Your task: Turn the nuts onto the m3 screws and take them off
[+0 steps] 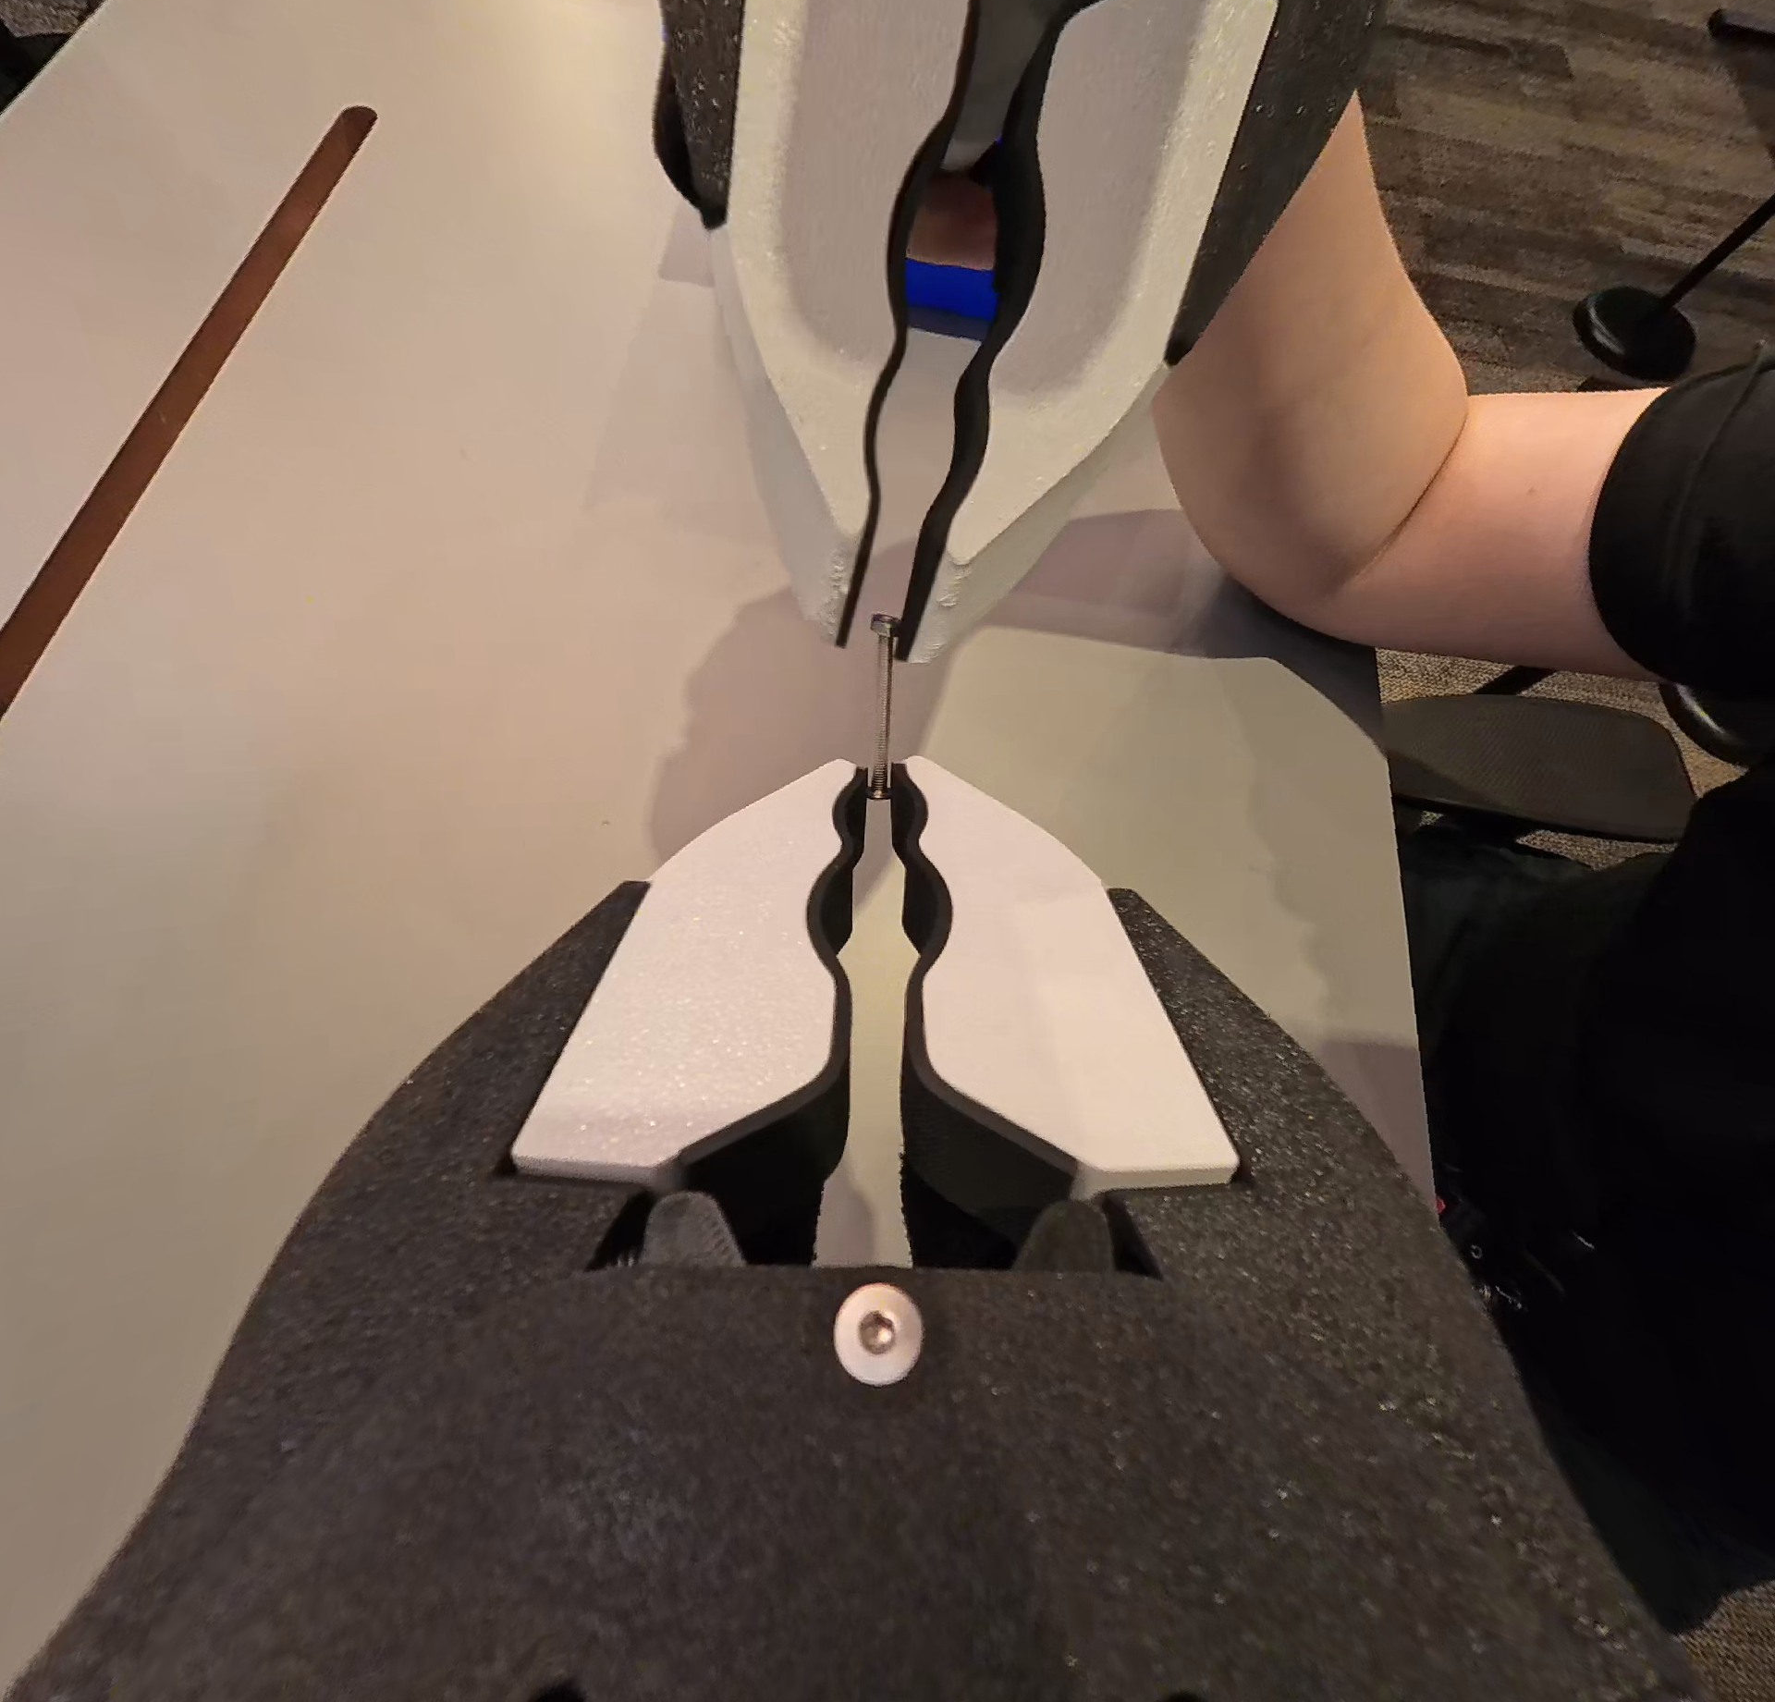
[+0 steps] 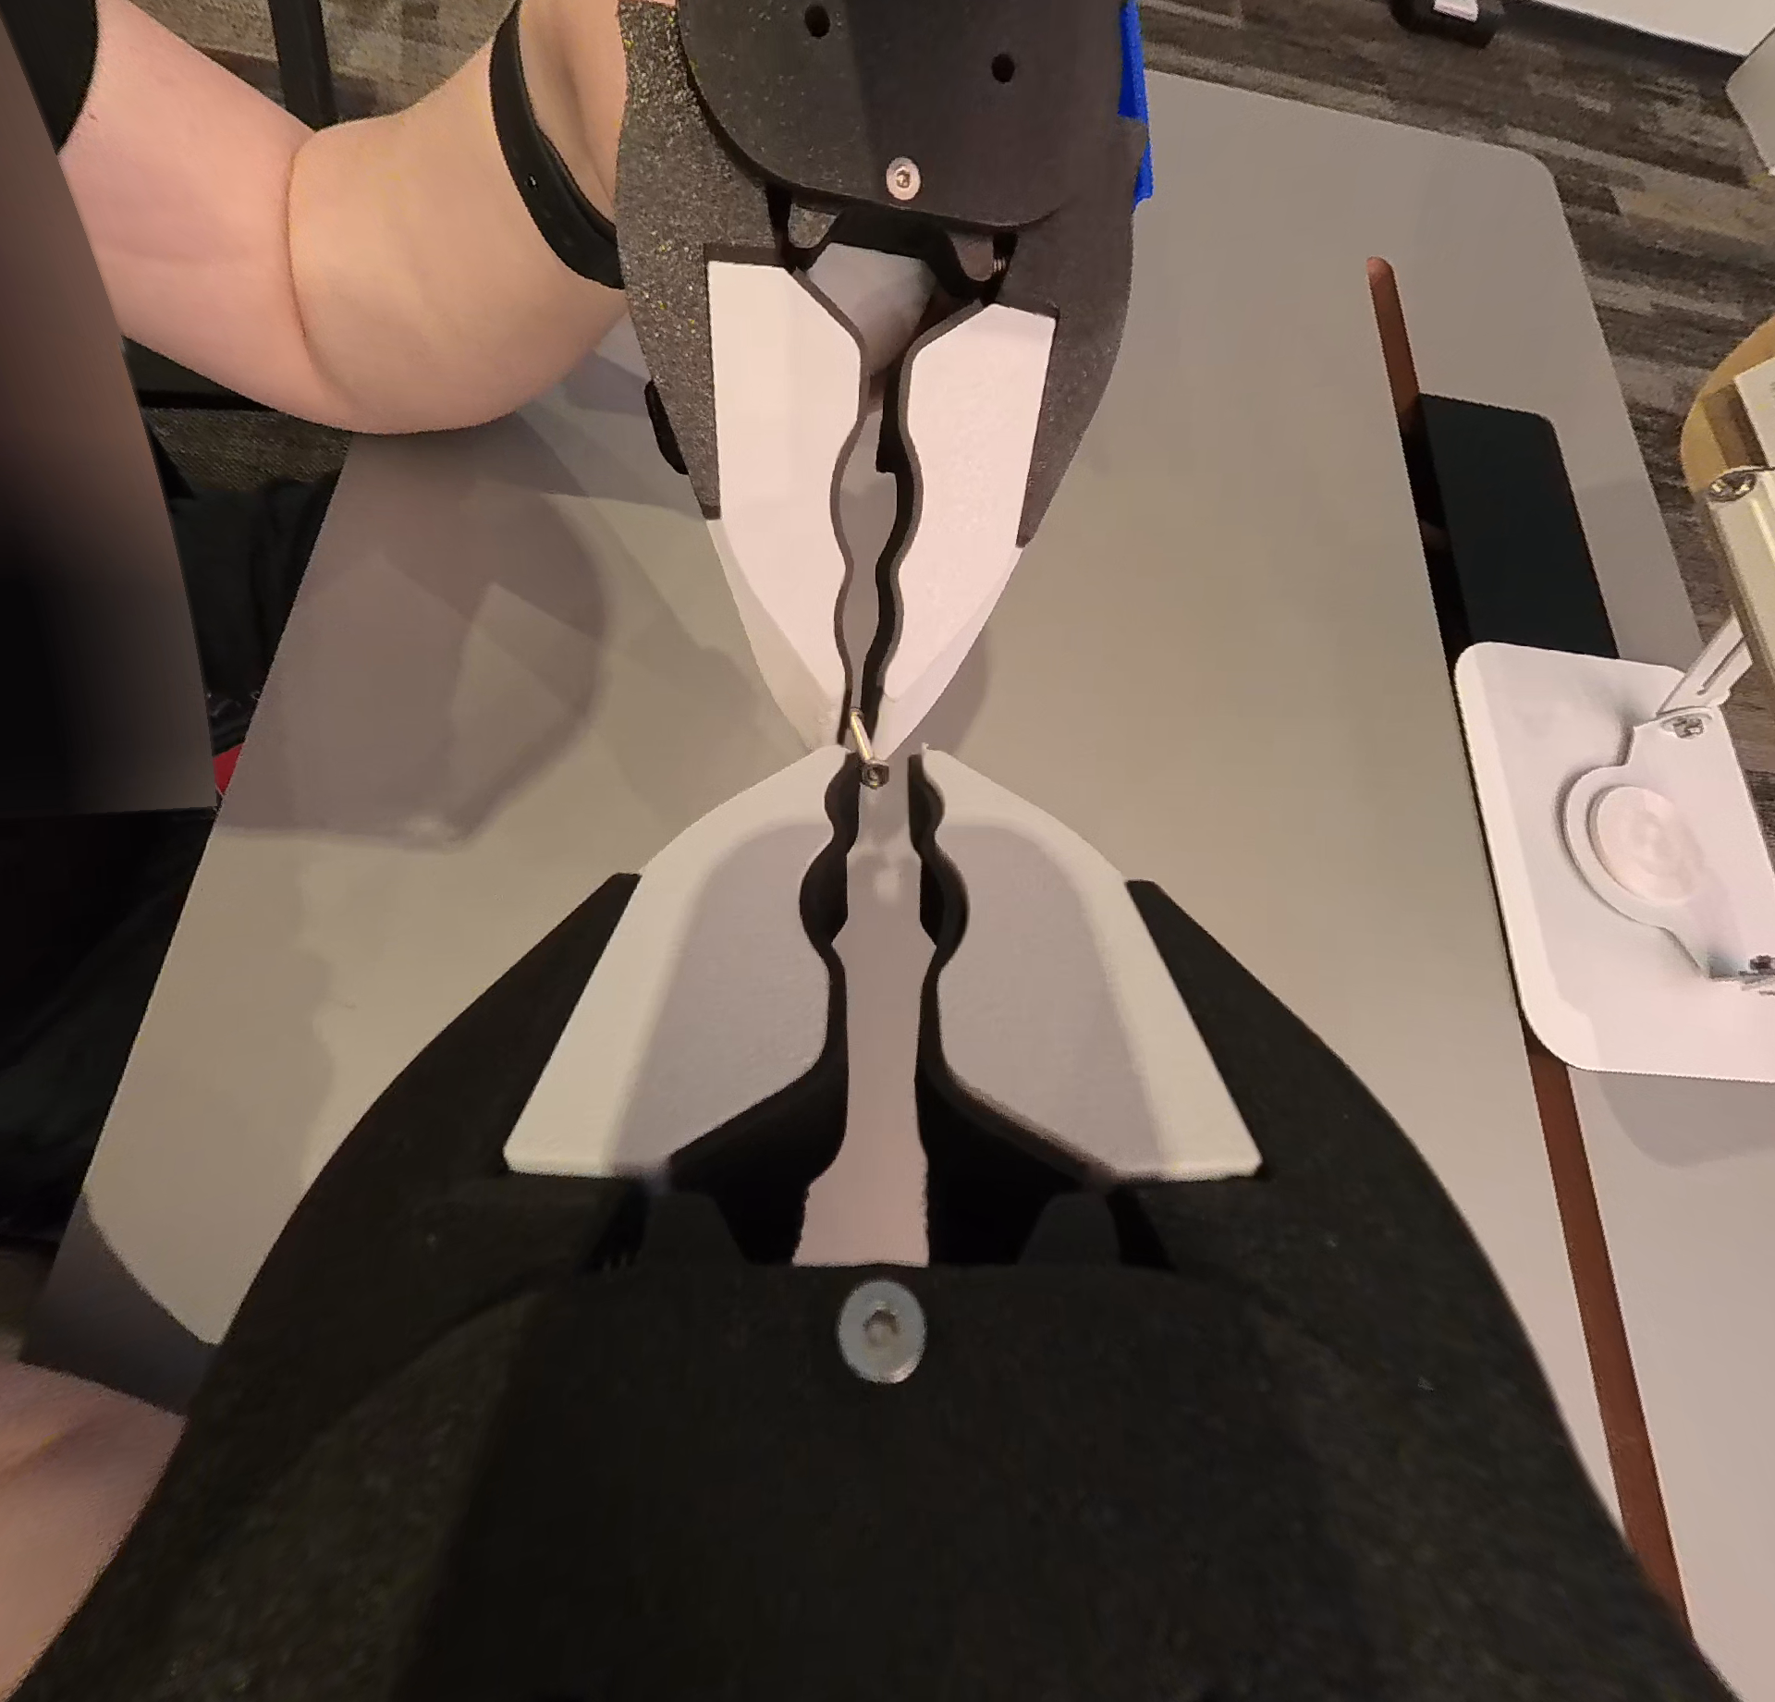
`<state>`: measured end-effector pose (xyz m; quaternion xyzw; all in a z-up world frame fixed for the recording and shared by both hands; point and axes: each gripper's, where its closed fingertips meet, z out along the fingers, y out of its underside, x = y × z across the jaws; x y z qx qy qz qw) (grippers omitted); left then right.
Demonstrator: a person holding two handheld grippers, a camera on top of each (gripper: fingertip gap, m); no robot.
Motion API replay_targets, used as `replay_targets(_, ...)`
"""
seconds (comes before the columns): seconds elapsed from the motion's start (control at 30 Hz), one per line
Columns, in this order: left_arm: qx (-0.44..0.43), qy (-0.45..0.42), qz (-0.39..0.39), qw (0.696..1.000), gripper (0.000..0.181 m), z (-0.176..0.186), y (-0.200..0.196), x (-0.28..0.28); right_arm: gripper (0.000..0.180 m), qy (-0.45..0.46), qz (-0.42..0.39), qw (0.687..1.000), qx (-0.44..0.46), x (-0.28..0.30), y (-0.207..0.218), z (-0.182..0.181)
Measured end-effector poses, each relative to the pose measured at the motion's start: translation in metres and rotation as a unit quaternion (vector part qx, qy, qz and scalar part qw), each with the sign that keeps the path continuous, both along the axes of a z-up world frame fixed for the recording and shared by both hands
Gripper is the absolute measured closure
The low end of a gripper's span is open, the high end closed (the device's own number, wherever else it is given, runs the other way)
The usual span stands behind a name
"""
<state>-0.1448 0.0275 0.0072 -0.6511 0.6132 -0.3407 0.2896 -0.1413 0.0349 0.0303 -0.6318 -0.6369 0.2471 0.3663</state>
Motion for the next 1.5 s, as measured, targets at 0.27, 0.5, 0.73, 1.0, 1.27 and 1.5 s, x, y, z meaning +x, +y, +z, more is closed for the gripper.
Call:
replay_targets(0.27, -0.003, -0.006, -0.001, 1.0, 0.177, 0.002, 0.0, 0.0, 0.168, 0.004, 0.006, 1.0, 0.014, 0.0, 0.0, 0.002)
replay_targets(0.5, -0.003, -0.011, -0.001, 1.0, 0.177, 0.004, 0.0, -0.001, 0.166, 0.009, 0.009, 1.0, 0.024, 0.0, -0.001, 0.005)
replay_targets(0.73, -0.007, -0.026, 0.0, 1.0, 0.177, 0.01, 0.001, -0.002, 0.156, 0.033, 0.018, 0.999, 0.038, -0.001, -0.002, 0.013)
replay_targets(1.0, -0.009, -0.062, 0.007, 0.998, 0.177, 0.025, 0.004, -0.008, 0.156, 0.154, 0.049, 0.985, 0.064, 0.001, -0.004, 0.048)
replay_targets(1.27, 0.004, -0.144, -0.002, 0.99, 0.177, 0.054, 0.003, -0.01, 0.161, 0.274, 0.108, 0.954, 0.059, 0.007, -0.007, 0.069)
replay_targets(1.5, -0.015, -0.197, -0.049, 0.979, 0.177, 0.071, -0.013, -0.008, 0.162, 0.302, 0.134, 0.941, 0.069, -0.005, -0.017, 0.077)
